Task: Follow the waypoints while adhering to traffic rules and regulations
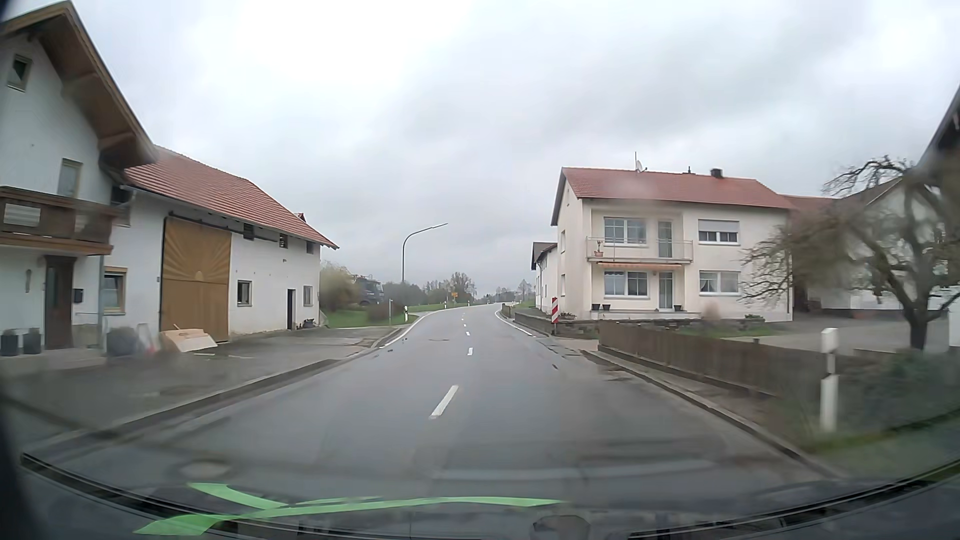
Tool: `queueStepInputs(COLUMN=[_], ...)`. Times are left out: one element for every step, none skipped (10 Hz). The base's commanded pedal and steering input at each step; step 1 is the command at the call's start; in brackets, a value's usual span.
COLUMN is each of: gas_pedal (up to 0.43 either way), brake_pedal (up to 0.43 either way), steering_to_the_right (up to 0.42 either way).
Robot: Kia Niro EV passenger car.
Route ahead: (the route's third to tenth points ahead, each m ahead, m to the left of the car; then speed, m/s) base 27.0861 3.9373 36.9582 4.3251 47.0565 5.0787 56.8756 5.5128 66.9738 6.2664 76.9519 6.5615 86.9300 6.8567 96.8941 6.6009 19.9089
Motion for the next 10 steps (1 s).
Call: queueStepInputs(gas_pedal=[0.079, 0.079, 0.079, 0.079, 0.079, 0.079, 0.079, 0.079, 0.079, 0.087], brake_pedal=[0.000, 0.000, 0.000, 0.000, 0.000, 0.000, 0.000, 0.000, 0.000, 0.000], steering_to_the_right=[-0.023, -0.023, -0.021, -0.020, -0.020, -0.019, -0.018, -0.016, -0.014, -0.013])
